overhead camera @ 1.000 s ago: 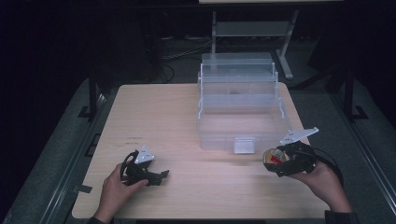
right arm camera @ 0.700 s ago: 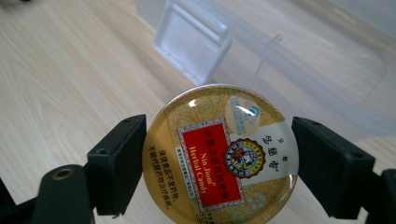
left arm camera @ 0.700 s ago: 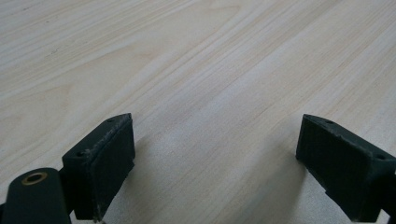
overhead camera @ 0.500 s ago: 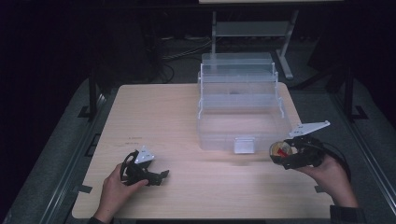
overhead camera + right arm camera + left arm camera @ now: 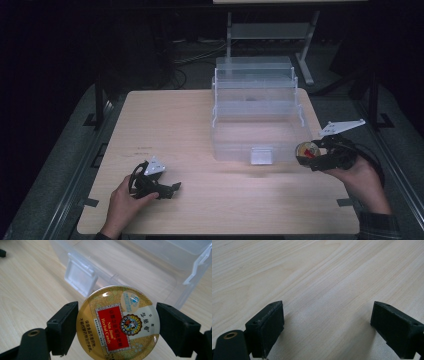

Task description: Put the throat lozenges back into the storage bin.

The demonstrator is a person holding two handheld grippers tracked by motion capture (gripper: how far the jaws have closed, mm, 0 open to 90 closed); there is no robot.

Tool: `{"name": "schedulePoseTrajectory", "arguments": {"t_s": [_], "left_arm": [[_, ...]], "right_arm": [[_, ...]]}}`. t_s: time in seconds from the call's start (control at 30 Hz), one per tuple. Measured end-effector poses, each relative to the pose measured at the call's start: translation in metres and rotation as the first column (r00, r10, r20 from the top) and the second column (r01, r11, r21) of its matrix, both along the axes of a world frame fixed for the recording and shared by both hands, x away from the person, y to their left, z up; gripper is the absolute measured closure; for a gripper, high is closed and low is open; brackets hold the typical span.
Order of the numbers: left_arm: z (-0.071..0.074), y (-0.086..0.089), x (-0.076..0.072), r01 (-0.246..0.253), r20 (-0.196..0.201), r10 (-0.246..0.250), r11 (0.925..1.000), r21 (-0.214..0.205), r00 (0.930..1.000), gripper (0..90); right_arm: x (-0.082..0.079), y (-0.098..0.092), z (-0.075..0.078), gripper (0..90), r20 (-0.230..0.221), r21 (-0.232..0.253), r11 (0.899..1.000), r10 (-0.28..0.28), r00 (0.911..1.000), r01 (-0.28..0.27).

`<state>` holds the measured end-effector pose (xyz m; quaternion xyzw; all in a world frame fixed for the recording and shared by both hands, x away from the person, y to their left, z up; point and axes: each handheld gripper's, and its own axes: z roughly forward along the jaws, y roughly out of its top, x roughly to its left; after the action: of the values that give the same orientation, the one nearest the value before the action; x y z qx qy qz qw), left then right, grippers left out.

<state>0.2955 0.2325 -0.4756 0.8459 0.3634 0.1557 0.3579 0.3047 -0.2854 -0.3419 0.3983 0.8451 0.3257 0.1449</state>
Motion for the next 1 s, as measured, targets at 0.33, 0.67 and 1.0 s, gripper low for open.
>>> {"name": "schedulePoseTrajectory", "arguments": {"t_s": [0.33,0.67,1.0], "left_arm": [[0.0,0.0,0.0,-0.001,0.001,0.001,1.0,-0.001,1.0,10.8],[0.0,0.0,0.0,0.0,0.002,0.0,1.0,0.001,1.0,10.8],[0.0,0.0,0.0,0.002,0.002,-0.002,1.0,0.002,1.0,10.9]], "right_arm": [[0.011,-0.004,0.016,20.2,0.024,0.002,1.0,-0.015,0.9996,0.015],[0.028,-0.006,0.026,20.2,0.039,0.004,0.999,-0.035,0.9986,0.035],[0.048,-0.006,0.024,20.2,0.013,-0.006,0.998,-0.059,0.9982,0.059]]}}
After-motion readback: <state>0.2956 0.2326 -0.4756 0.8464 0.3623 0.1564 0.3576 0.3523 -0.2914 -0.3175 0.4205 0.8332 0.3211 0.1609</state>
